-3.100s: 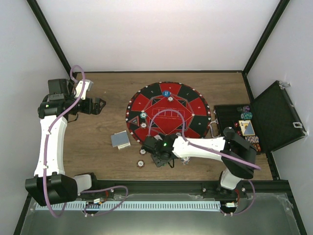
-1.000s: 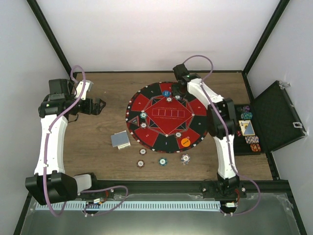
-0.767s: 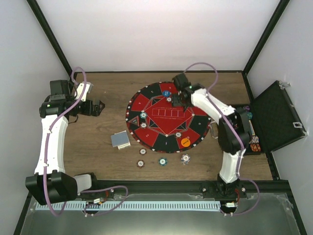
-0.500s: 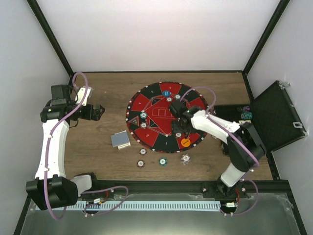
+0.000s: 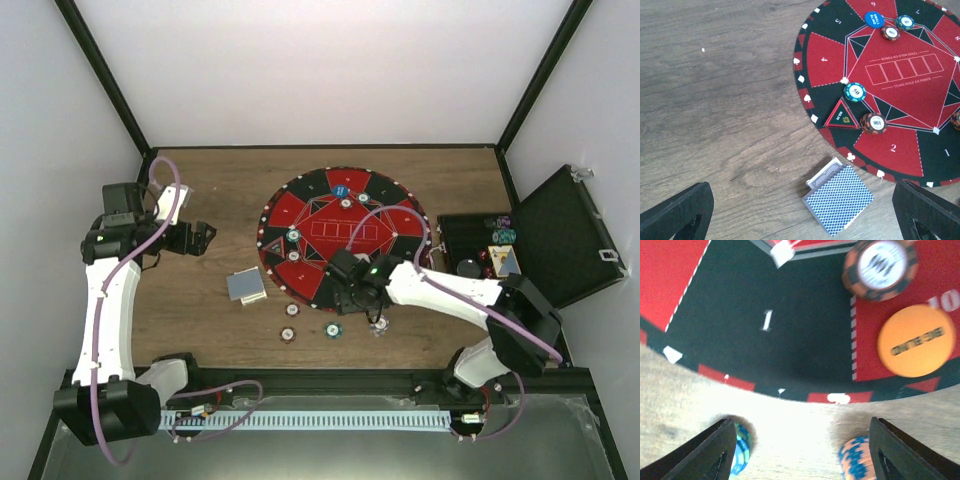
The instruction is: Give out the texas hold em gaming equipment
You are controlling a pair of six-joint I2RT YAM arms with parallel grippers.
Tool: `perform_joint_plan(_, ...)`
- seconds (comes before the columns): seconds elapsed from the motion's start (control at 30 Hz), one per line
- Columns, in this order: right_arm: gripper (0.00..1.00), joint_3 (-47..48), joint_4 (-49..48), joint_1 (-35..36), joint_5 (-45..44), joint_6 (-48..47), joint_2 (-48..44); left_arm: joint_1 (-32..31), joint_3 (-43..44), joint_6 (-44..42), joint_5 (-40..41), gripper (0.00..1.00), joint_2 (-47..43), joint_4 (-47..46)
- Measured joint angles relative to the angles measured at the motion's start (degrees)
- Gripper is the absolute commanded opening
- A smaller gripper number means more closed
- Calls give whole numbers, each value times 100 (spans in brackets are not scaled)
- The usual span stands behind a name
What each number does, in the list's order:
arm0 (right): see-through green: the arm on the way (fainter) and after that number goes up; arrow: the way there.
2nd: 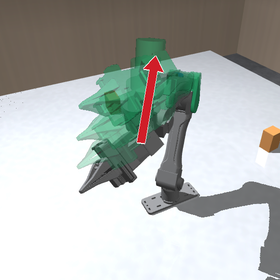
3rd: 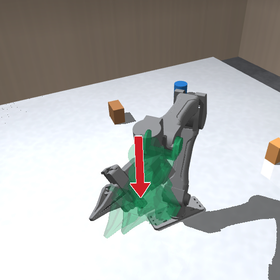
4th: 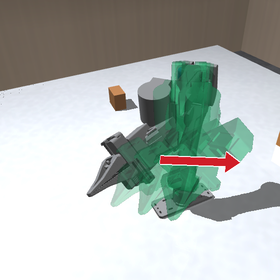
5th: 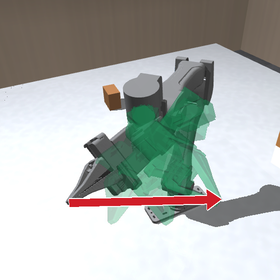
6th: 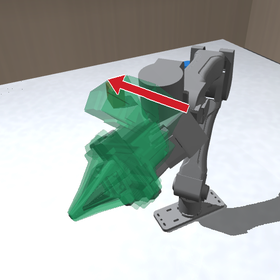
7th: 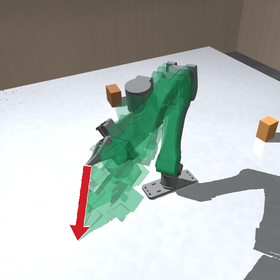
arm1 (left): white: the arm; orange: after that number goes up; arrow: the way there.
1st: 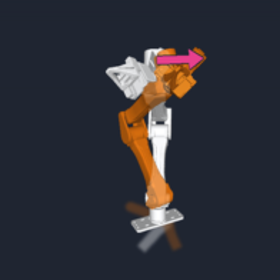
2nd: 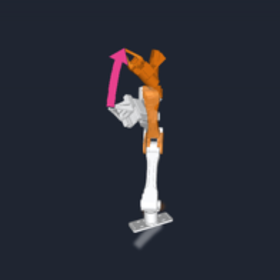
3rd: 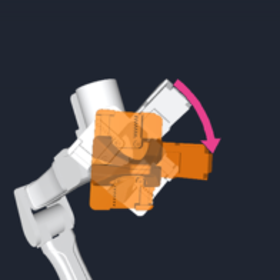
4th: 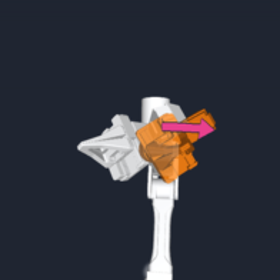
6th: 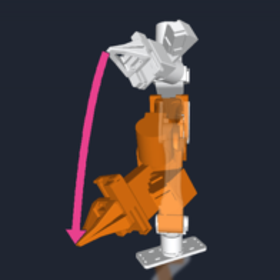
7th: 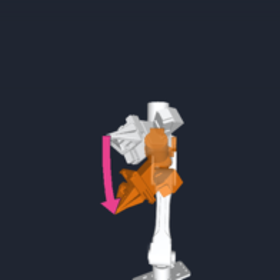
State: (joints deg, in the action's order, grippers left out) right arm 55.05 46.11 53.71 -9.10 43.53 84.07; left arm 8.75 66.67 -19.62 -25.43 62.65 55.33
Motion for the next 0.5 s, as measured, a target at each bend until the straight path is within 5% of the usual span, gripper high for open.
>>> perform_joint_plan(0.5,75,44,-409,1432,-48,131,944,0,50,-9,-155,100,-24,72)
